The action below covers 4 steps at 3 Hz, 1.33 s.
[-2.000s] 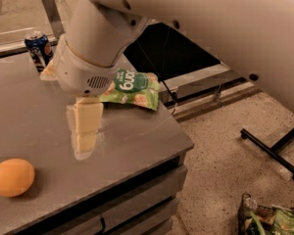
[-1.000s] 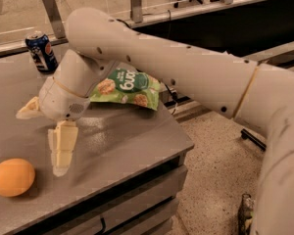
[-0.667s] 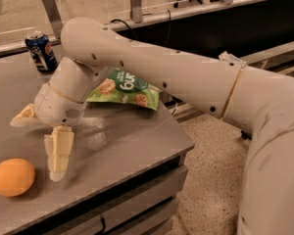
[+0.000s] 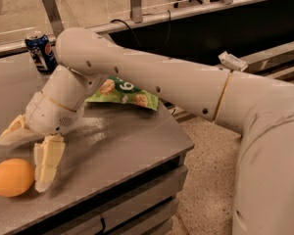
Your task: Pick orange
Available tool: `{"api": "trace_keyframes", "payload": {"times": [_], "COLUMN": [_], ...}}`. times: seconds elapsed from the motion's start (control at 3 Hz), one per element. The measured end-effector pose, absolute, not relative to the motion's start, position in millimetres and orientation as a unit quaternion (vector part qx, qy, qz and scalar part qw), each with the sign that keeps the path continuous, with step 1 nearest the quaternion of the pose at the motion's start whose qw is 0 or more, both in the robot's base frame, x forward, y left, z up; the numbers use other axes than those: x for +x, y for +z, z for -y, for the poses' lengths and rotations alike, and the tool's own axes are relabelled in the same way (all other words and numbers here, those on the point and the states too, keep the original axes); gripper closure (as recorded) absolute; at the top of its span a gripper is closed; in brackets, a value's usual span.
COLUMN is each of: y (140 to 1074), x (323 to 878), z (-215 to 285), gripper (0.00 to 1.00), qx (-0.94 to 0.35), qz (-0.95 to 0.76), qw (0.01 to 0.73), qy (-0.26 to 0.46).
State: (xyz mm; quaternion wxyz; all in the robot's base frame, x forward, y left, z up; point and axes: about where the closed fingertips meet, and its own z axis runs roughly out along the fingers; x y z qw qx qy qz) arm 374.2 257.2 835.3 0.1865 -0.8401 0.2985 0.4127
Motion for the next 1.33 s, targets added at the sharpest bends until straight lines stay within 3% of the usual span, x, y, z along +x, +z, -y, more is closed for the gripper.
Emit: {"api": "trace_keyframes", "payload": {"times": [1.0,1.33], "y": [843,859], "x": [357,366], "z": [-259,-252], "gripper": [0.85,1.00], "qx": [-0.836,-0.840], "qz": [-0.272,-0.270], "qw": [0.179,0.195], "qy": [0.441,0.428]}}
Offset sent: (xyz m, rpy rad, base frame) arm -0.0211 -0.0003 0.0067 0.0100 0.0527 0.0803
